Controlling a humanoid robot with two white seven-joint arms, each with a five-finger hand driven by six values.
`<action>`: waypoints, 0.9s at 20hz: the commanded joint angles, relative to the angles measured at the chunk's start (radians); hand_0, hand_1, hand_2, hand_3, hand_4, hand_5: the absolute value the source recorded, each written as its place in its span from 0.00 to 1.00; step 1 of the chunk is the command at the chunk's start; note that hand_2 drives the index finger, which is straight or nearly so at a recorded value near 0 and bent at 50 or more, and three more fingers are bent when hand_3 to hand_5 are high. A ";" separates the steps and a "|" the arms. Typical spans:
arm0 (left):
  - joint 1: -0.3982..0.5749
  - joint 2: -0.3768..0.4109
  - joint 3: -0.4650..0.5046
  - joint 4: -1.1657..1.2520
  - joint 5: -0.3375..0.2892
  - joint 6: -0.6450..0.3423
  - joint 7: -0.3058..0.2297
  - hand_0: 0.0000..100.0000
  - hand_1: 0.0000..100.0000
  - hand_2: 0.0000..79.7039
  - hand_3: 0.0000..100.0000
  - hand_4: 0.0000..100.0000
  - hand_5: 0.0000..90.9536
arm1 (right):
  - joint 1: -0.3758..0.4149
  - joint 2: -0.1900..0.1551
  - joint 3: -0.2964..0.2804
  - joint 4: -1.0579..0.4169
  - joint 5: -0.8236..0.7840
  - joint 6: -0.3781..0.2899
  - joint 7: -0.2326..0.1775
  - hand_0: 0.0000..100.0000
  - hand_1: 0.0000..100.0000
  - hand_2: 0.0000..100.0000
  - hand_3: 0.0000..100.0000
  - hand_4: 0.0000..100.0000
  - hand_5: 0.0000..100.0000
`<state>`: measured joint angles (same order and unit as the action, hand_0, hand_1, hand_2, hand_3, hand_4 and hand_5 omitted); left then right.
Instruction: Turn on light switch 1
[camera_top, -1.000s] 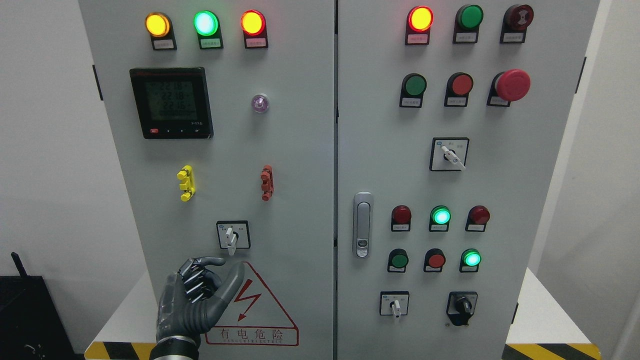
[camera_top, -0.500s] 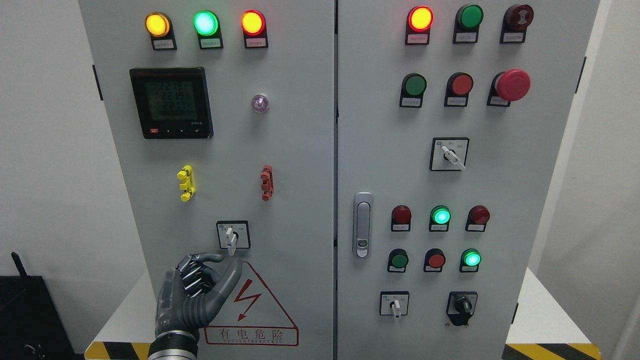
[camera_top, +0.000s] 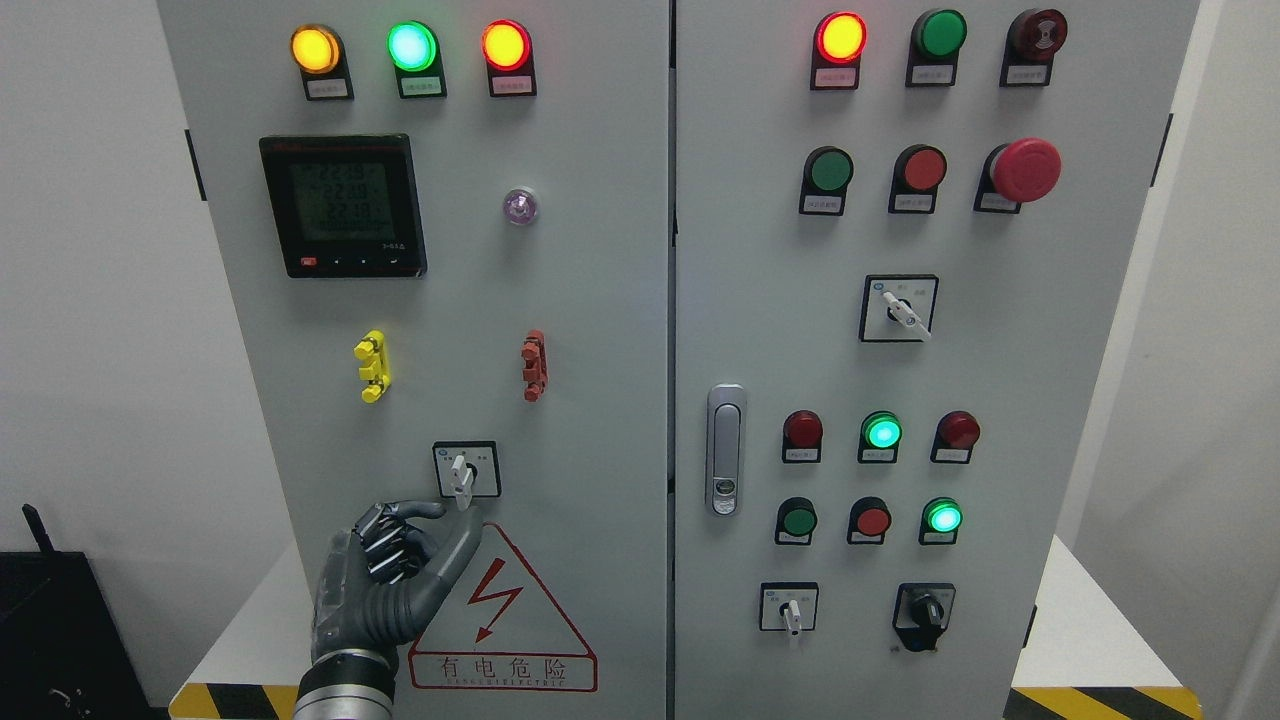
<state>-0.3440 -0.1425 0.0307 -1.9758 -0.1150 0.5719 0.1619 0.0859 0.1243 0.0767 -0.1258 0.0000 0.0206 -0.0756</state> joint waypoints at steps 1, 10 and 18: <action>-0.016 -0.005 0.008 0.018 0.000 0.002 -0.001 0.10 0.77 0.63 0.87 0.91 0.80 | 0.000 0.000 0.000 0.000 -0.025 -0.001 0.000 0.00 0.00 0.00 0.00 0.00 0.00; -0.023 -0.006 0.008 0.023 -0.002 0.005 -0.001 0.10 0.77 0.64 0.88 0.91 0.80 | 0.000 0.000 0.000 0.000 -0.025 0.001 0.000 0.00 0.00 0.00 0.00 0.00 0.00; -0.038 -0.008 -0.002 0.025 -0.003 0.032 -0.001 0.11 0.76 0.66 0.89 0.91 0.81 | 0.000 0.000 0.000 0.000 -0.025 0.001 0.000 0.00 0.00 0.00 0.00 0.00 0.00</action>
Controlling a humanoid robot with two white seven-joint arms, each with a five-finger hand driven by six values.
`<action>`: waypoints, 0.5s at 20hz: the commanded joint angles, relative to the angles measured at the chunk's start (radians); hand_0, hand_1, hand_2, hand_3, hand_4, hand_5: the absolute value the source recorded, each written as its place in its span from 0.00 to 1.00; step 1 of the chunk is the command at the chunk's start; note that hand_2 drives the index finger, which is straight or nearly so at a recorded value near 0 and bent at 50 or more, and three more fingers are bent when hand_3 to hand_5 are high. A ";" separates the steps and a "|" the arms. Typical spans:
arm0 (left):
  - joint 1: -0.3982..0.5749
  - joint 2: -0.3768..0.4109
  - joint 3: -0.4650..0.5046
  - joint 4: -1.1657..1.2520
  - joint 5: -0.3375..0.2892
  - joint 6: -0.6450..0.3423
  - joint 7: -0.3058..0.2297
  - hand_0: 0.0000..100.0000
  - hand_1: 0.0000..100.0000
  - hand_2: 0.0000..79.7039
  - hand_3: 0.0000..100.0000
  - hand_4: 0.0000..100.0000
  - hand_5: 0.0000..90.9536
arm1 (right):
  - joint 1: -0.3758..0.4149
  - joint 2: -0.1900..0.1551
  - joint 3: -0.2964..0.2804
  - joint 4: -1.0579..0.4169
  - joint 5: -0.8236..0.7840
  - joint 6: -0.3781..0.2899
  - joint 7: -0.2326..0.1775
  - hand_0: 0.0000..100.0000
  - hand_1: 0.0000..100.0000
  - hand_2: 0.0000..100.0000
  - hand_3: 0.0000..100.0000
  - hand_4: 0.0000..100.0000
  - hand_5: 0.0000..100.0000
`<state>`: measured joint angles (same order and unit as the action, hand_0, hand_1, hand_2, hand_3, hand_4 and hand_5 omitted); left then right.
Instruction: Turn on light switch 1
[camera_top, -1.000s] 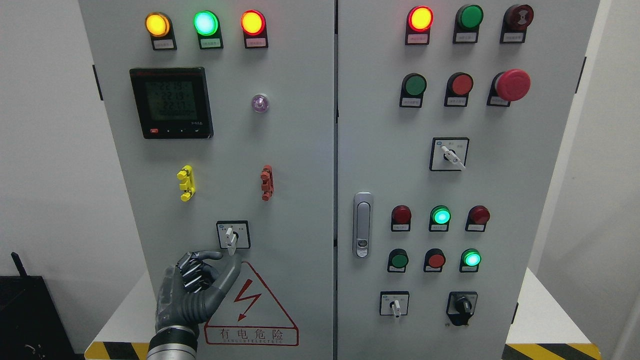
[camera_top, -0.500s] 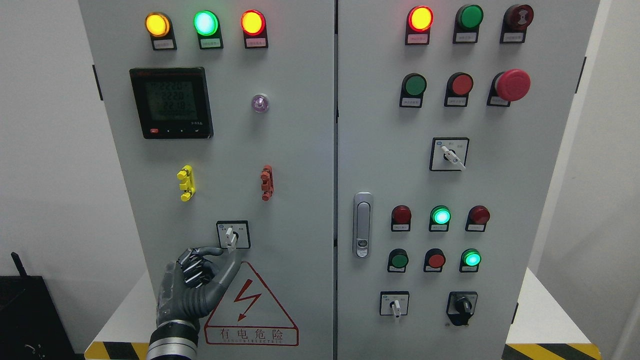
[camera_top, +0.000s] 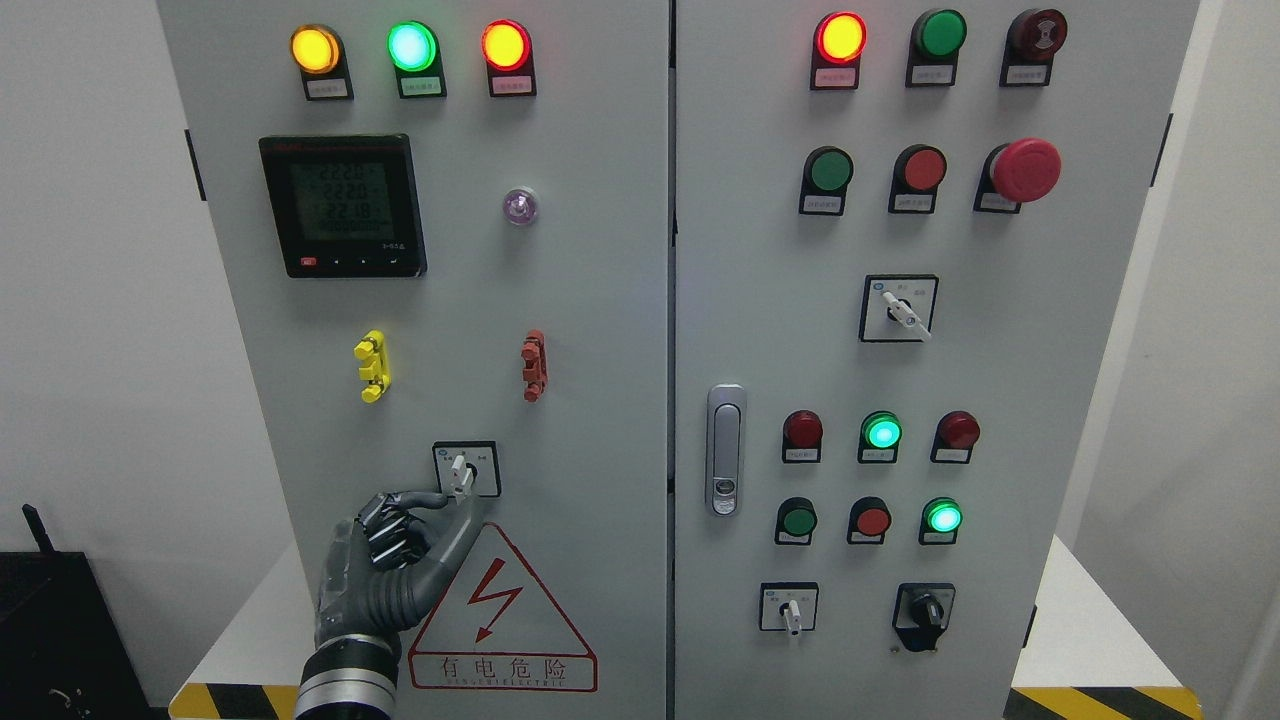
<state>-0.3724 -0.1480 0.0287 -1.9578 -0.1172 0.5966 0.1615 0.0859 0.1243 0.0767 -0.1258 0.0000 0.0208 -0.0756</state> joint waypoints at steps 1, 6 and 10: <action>-0.013 -0.002 -0.001 0.007 -0.005 0.009 0.000 0.11 0.75 0.66 0.89 0.91 0.81 | 0.000 0.000 0.000 0.000 -0.025 0.001 0.000 0.00 0.00 0.00 0.00 0.00 0.00; -0.020 -0.002 -0.001 0.008 -0.009 0.009 0.000 0.11 0.75 0.67 0.89 0.91 0.81 | 0.000 0.000 0.000 0.000 -0.025 -0.001 0.000 0.00 0.00 0.00 0.00 0.00 0.00; -0.020 -0.002 0.002 0.013 -0.019 0.012 0.000 0.11 0.73 0.67 0.89 0.91 0.81 | 0.000 0.000 0.000 0.000 -0.025 0.001 0.000 0.00 0.00 0.00 0.00 0.00 0.00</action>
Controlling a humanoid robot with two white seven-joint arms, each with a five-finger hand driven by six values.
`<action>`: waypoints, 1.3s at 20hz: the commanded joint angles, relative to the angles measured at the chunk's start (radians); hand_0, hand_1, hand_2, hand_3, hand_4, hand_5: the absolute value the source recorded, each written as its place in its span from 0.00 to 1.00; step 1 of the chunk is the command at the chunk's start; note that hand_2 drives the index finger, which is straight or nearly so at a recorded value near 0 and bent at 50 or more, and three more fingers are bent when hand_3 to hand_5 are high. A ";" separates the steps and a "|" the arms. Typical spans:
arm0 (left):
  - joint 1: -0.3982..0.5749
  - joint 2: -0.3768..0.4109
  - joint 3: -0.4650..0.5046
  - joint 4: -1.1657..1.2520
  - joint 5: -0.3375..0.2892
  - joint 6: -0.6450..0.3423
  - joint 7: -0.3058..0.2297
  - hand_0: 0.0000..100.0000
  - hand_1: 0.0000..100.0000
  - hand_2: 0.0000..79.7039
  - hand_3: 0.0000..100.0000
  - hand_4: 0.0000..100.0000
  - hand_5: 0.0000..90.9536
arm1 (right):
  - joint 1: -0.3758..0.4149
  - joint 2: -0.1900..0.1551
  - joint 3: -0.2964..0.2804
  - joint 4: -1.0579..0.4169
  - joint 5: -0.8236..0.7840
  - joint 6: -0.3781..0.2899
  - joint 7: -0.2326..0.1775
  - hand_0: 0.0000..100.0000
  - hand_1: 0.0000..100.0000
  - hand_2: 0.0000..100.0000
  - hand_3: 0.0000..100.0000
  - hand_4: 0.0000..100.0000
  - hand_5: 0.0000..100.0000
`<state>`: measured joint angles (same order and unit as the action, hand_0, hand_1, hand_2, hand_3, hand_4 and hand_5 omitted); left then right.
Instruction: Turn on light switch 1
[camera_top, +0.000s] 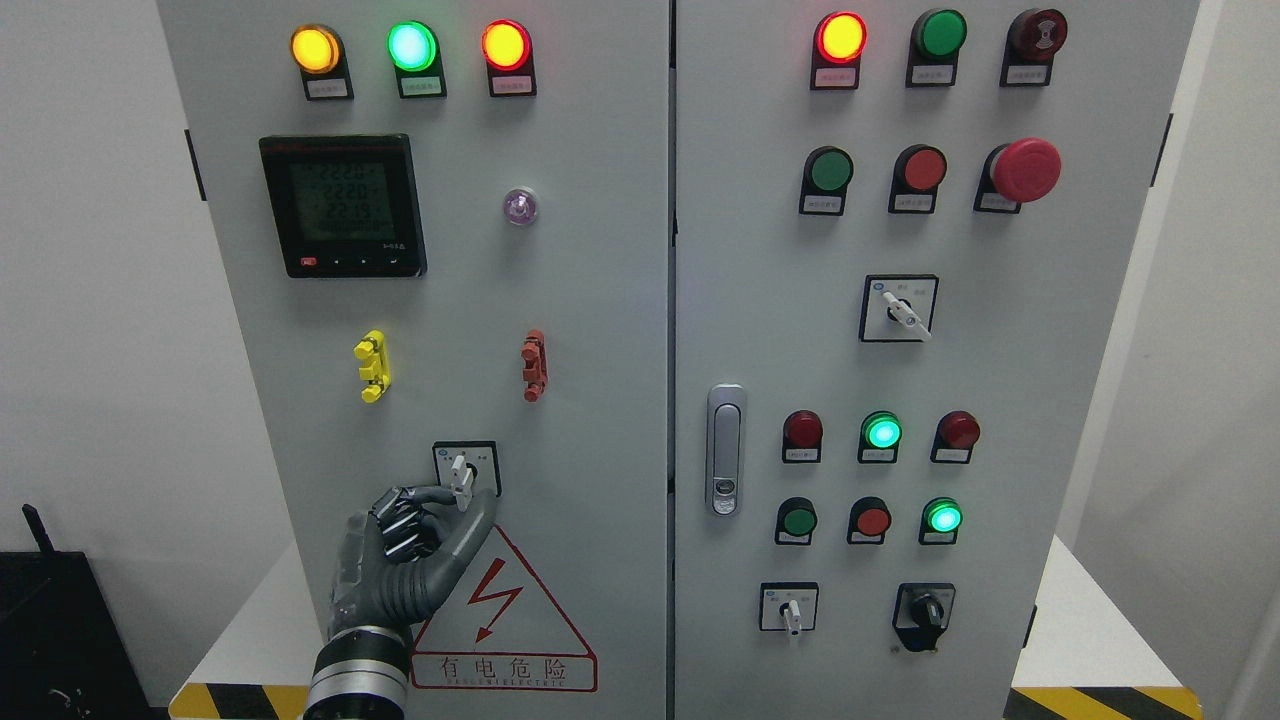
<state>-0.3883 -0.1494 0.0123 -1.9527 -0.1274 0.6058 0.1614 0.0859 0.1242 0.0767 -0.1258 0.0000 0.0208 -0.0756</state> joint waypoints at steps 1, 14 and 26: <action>-0.004 -0.002 0.018 0.008 -0.011 0.005 0.000 0.11 0.72 0.68 0.89 0.91 0.82 | 0.000 0.000 0.000 0.000 -0.025 0.001 0.000 0.00 0.00 0.00 0.00 0.00 0.00; -0.017 -0.002 0.020 0.014 -0.024 0.006 0.000 0.14 0.67 0.71 0.90 0.90 0.82 | 0.000 0.000 0.000 0.000 -0.025 -0.001 0.000 0.00 0.00 0.00 0.00 0.00 0.00; -0.024 -0.002 0.020 0.015 -0.034 0.015 0.000 0.16 0.66 0.73 0.90 0.90 0.83 | 0.000 0.000 0.000 0.000 -0.025 0.001 0.000 0.00 0.00 0.00 0.00 0.00 0.00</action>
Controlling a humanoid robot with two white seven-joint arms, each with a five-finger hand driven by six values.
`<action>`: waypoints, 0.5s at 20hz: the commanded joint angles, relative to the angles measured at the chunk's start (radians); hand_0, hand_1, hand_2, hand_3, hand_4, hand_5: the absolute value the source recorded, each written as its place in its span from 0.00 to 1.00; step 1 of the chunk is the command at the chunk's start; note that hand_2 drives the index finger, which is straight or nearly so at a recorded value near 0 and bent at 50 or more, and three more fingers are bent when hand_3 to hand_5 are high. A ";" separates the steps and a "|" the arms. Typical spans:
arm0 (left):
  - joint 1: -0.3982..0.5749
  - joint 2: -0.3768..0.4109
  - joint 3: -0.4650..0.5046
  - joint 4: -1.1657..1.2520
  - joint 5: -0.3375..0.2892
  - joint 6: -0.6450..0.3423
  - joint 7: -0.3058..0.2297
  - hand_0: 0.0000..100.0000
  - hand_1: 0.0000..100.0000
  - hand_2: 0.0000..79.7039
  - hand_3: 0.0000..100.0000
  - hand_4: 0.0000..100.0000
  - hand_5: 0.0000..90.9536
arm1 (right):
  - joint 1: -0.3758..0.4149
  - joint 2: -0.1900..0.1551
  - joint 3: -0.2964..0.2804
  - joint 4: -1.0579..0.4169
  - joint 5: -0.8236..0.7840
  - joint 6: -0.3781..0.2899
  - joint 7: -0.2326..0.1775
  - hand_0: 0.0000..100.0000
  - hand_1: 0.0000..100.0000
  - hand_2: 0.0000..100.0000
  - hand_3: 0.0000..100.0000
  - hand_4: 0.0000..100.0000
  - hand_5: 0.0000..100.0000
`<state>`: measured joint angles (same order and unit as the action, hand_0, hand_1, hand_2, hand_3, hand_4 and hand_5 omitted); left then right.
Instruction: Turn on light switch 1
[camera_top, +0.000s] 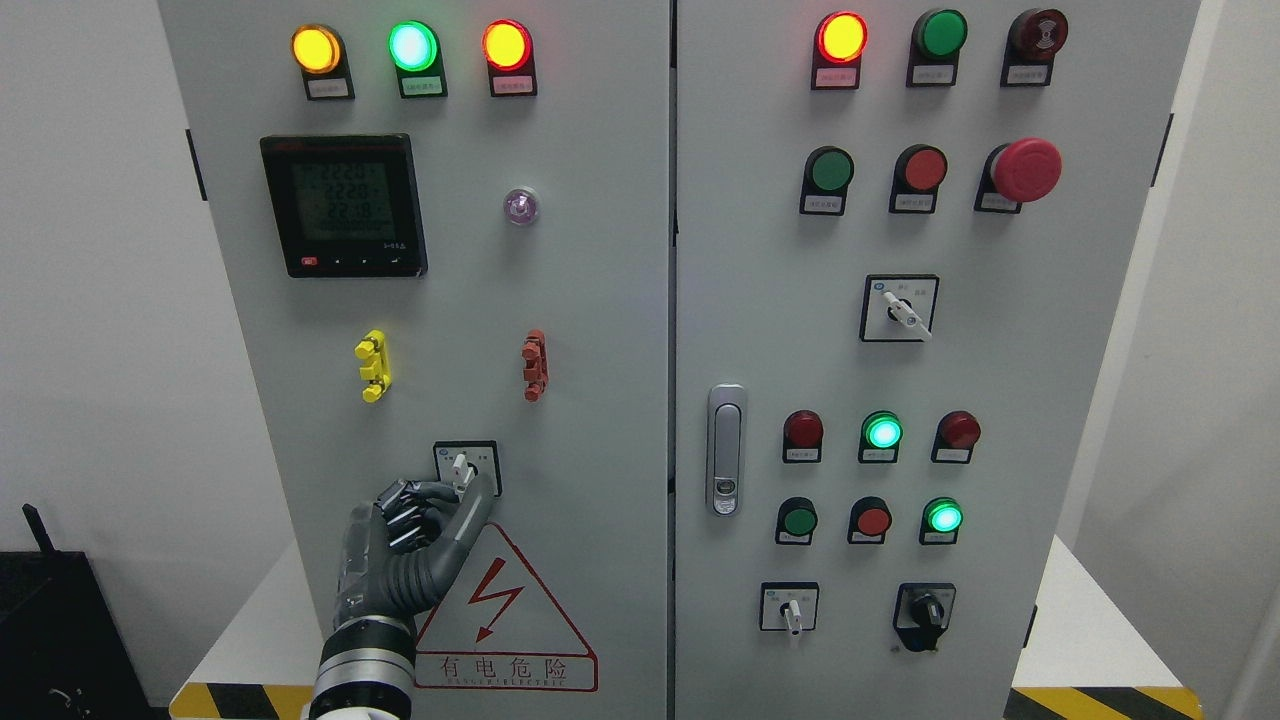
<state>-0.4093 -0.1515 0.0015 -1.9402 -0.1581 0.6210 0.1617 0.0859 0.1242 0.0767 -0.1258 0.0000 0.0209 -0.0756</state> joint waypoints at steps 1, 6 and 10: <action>-0.003 0.000 0.031 0.003 -0.003 0.000 -0.001 0.16 0.66 0.73 0.90 0.90 0.83 | 0.000 0.000 0.000 0.000 -0.025 0.001 0.000 0.00 0.00 0.00 0.00 0.00 0.00; -0.009 0.000 0.032 0.009 -0.005 0.002 -0.001 0.16 0.66 0.73 0.91 0.90 0.83 | 0.000 0.000 0.000 0.000 -0.025 0.001 0.000 0.00 0.00 0.00 0.00 0.00 0.00; -0.009 0.000 0.032 0.012 -0.005 0.003 -0.001 0.16 0.66 0.73 0.91 0.90 0.83 | 0.000 0.000 0.000 0.000 -0.025 0.001 0.000 0.00 0.00 0.00 0.00 0.00 0.00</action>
<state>-0.4163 -0.1517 0.0007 -1.9360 -0.1617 0.6222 0.1622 0.0859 0.1243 0.0767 -0.1258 0.0000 0.0209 -0.0756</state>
